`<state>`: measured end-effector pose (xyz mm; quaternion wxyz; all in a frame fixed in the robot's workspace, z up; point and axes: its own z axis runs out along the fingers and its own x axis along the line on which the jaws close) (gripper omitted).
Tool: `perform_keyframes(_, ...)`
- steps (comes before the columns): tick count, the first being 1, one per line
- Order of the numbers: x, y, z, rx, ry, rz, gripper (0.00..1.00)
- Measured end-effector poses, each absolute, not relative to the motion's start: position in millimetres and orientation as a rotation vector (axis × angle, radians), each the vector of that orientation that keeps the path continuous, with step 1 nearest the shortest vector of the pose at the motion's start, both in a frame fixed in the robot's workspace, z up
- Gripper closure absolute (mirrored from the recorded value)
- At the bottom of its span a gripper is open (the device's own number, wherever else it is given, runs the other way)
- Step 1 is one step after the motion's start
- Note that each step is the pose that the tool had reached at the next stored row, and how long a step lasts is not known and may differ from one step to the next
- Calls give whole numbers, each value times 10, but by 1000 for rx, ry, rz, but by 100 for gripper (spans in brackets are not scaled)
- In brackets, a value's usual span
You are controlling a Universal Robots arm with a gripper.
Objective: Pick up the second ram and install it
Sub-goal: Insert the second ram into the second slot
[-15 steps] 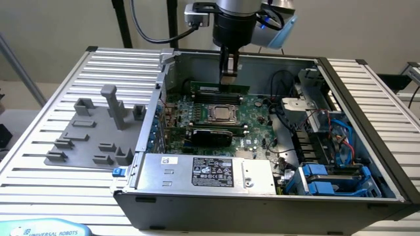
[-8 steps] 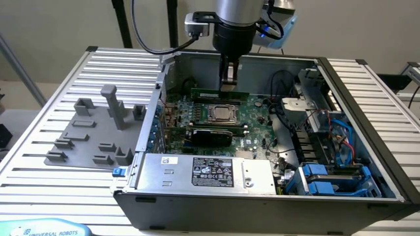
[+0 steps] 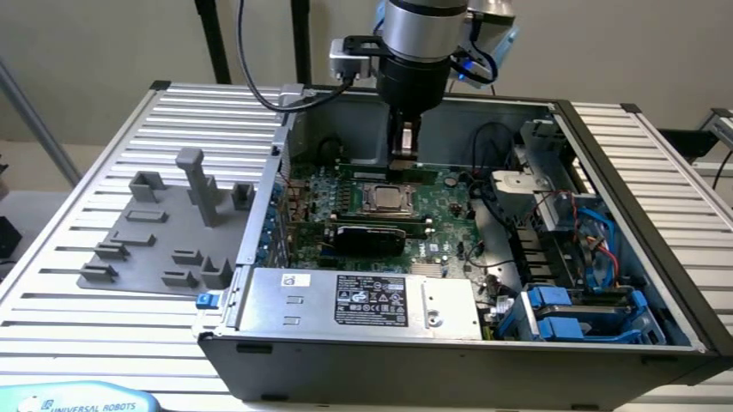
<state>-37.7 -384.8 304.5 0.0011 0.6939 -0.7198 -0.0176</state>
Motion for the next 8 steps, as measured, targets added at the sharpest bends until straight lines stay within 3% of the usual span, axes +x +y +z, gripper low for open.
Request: perform_keyframes(8, -372, -3848, 2900, 2179, -2260, -55, 86)
